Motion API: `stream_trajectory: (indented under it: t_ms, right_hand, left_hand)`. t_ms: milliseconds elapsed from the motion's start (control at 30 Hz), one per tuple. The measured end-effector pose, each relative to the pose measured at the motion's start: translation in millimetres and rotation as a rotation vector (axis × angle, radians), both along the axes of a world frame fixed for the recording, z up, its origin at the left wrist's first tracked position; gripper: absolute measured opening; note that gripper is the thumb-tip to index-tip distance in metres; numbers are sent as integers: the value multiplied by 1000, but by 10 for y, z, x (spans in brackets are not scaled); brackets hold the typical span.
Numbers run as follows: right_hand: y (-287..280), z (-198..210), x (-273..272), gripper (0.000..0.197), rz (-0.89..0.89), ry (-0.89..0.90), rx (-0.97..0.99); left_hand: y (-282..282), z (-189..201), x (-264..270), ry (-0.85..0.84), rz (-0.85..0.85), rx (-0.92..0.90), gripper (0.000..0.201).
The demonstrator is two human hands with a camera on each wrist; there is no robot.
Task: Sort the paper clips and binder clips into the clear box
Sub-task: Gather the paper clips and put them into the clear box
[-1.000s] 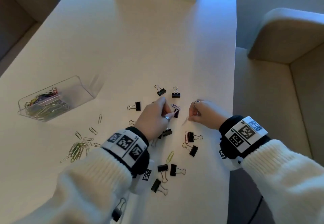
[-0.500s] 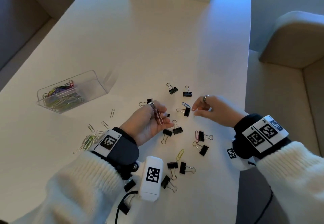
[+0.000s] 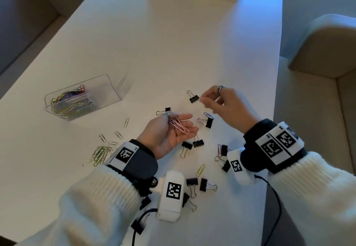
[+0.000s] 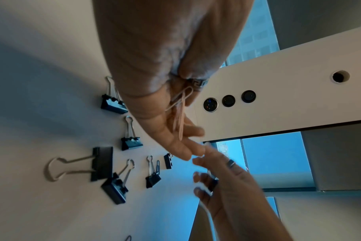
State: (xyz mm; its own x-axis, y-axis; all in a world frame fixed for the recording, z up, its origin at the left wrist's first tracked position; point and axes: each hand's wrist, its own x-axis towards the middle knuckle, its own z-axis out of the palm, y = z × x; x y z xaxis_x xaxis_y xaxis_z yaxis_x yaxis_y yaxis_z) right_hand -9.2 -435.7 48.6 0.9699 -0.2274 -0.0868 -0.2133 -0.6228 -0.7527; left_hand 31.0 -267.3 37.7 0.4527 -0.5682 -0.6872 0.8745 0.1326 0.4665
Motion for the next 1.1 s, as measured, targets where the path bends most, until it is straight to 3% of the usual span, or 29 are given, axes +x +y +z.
stream_trajectory:
  t_ms: [133,300,433,567,667,767,933,1100]
  right_hand:
    - [-242,-316,28,7,-13,229,-183]
    - [-276,-452,48,12,12,364,-183]
    - [-274,-467,52,11,10,349,-201]
    - [-268,-426,14,6,43,358,-246]
    - [-187,-288,-38,8,46,244,-290]
    - [38,-42,-97,8,149,96,-208]
    - [302,66,-151,11,299,56,-115]
    - [62,6,-197,12,183,41,-140]
  left_hand:
    - [45,-49,37,-9,41,47,38]
    - [90,-107,60,-7,-13,88,40]
    - [93,-127,61,-25,-46,84,45]
    - [63,-96,19,-59,-31,113,33]
    - [28,-79,0,-55,7,128,32]
    - [5,-64,-10,-7,31,69,37]
    - [-1,-34,-55,48,-10,-41,42]
    - [65,-27,-65,46,-8,31,40]
